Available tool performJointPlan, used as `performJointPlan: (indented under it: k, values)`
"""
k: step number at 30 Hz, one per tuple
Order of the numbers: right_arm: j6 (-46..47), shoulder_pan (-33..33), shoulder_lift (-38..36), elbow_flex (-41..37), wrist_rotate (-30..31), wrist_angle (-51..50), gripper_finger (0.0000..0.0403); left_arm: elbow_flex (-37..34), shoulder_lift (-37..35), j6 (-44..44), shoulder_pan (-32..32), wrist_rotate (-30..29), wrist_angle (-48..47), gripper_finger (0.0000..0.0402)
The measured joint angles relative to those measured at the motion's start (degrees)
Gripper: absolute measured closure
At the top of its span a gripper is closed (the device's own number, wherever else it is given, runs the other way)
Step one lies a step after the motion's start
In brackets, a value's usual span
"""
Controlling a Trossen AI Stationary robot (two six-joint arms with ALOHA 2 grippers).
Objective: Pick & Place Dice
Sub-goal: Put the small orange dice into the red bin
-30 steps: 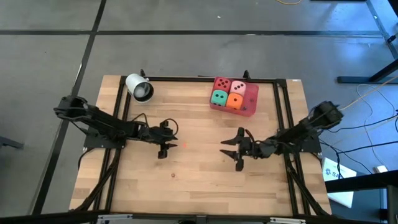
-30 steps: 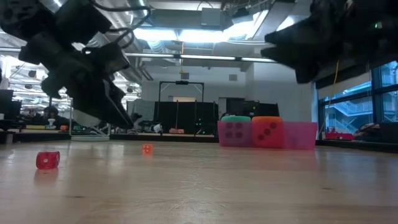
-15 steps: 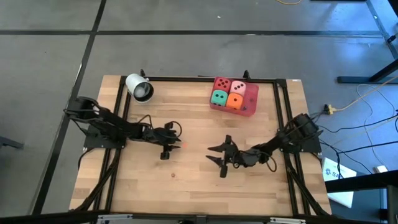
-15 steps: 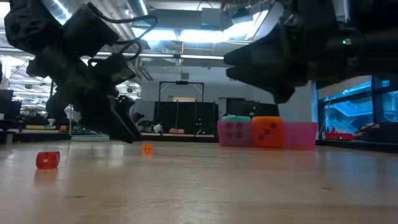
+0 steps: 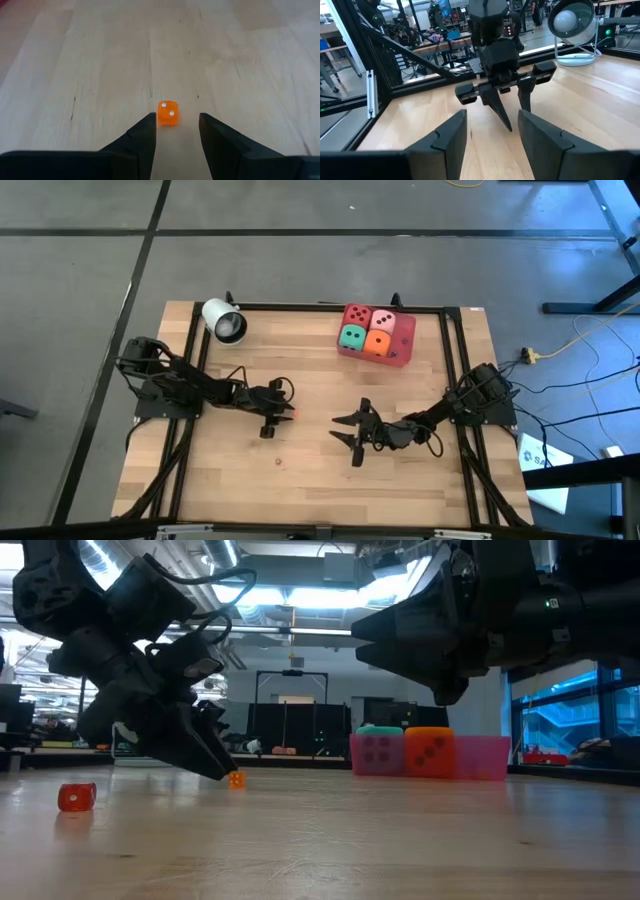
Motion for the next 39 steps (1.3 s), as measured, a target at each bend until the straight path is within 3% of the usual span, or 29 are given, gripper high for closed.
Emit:
performJointPlan:
  k: [8, 17, 39]
  values:
    - [0.04, 0.0, 0.0, 0.0, -0.02, -0.02, 0.0225, 0.02, 0.08, 1.0, 1.43, -0.05, 2.06, 0.0258]
    - [0.02, 0.0, 0.0, 0.0, -0.02, -0.02, 0.0225, 0.02, 0.08, 0.75, 3.72, 4.33, 2.09, 0.0258]
    - [0.0, 0.0, 0.0, 0.0, -0.04, -0.06, 0.0225, 0.07, 0.08, 0.35, 3.76, 4.44, 2.96, 0.0258]
